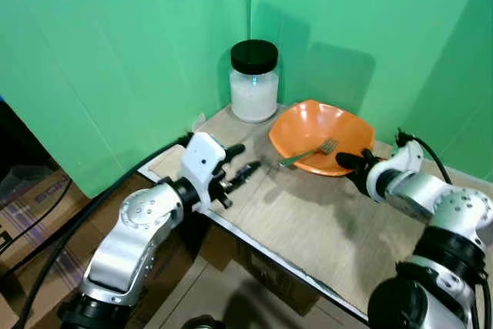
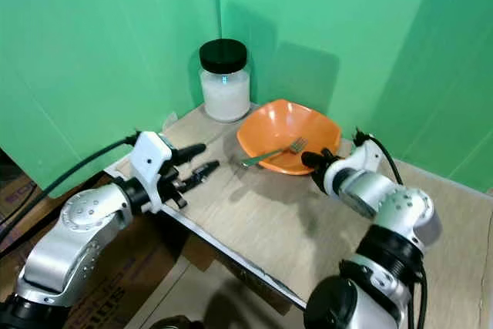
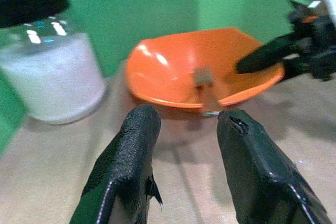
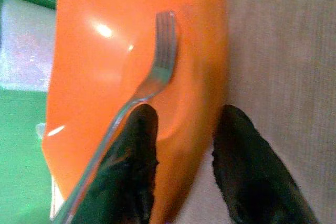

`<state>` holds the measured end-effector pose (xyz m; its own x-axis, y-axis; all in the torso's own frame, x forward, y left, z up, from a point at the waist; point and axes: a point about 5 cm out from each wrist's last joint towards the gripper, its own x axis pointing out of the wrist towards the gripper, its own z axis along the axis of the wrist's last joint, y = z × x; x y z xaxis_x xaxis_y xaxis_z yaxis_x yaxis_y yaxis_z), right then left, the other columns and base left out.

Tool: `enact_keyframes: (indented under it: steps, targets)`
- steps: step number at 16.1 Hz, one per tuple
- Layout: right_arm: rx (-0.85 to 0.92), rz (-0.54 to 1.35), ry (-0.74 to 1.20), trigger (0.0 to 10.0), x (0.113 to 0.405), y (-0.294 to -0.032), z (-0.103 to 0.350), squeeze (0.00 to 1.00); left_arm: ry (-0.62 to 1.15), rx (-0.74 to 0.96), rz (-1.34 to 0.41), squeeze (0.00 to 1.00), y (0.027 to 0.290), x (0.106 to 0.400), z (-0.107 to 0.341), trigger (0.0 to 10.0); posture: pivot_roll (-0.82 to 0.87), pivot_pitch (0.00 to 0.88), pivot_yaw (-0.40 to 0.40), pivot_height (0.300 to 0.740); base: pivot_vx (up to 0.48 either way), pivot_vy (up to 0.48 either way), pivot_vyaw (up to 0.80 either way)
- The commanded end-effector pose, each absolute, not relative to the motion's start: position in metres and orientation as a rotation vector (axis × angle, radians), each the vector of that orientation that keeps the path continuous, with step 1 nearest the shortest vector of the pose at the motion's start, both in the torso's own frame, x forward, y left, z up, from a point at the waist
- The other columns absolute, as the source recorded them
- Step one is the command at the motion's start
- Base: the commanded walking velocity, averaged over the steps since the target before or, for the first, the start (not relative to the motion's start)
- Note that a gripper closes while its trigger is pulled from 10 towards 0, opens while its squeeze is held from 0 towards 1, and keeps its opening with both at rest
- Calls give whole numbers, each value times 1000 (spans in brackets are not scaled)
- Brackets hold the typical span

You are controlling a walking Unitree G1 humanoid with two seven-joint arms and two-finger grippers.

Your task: Setting the table

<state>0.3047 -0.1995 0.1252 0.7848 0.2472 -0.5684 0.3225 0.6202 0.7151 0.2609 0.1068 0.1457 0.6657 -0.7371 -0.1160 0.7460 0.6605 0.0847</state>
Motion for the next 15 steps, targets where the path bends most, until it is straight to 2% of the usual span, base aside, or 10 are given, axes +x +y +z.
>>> enact_keyframes:
  steps: [1,3,5,12,15]
  targets:
    - [935,-45,686,0,307,-198,126,0,66,114,-878,0,103,259,150,10000,24,0,38,740,0,0,0]
    - [942,-48,685,0,308,-195,125,0,83,34,-975,0,96,255,153,10000,23,0,38,740,0,0,0]
    - [944,-46,684,0,308,-194,125,0,102,24,-1013,0,94,254,152,10000,21,0,40,740,0,0,0]
    - [954,-59,685,0,309,-192,124,0,92,61,-961,0,105,265,159,10000,20,0,38,740,0,0,0]
    - [959,-61,679,0,311,-189,126,0,192,104,-858,0,111,278,147,10000,22,0,36,740,0,0,0]
